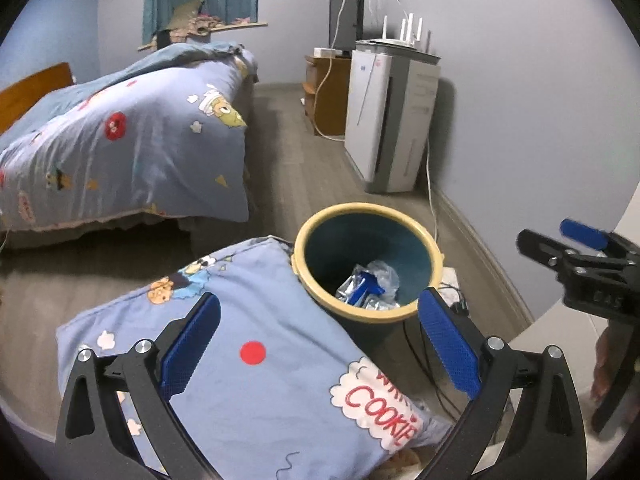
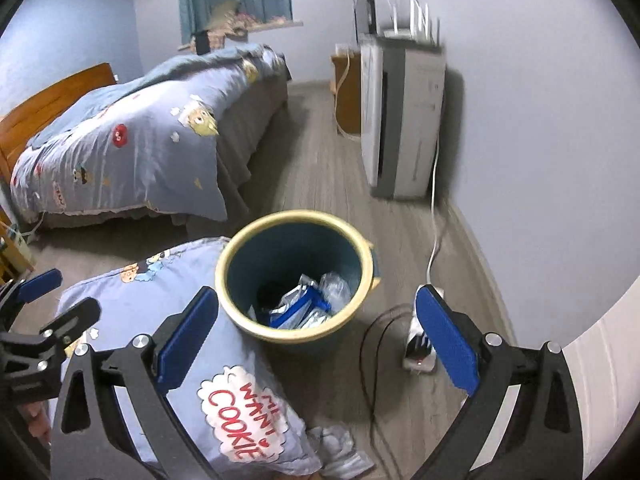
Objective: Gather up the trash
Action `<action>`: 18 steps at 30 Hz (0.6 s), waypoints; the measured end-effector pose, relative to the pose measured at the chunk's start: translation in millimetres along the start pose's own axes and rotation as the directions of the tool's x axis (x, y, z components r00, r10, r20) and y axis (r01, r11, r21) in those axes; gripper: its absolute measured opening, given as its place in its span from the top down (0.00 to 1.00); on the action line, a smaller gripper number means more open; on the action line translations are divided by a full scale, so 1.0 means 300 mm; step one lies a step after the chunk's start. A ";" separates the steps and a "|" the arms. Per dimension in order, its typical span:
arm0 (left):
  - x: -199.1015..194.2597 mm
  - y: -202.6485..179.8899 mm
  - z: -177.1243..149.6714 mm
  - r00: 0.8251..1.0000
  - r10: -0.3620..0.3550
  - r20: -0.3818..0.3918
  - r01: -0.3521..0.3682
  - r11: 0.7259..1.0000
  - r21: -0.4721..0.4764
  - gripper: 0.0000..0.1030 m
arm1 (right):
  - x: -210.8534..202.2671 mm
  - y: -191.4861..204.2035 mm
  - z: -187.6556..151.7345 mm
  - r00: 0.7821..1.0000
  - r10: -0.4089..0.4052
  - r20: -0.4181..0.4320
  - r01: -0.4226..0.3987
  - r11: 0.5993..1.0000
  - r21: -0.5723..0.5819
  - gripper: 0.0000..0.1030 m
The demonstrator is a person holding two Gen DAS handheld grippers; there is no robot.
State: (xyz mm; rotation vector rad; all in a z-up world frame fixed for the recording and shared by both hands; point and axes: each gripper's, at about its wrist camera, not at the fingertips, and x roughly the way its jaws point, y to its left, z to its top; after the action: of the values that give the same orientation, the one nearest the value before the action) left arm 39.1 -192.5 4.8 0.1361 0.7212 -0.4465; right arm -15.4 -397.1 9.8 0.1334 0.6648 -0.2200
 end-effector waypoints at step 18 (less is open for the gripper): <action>0.002 0.027 0.028 0.999 0.019 0.030 -0.019 1.000 0.002 0.05 | 0.056 -0.022 0.005 0.999 0.030 -0.042 -0.029 0.999 0.018 0.05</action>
State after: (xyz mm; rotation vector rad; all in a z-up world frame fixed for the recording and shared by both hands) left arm 48.1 -187.6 10.4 0.1381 0.6899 -0.4306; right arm -3.2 -406.3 0.0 0.1650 0.7031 -0.1950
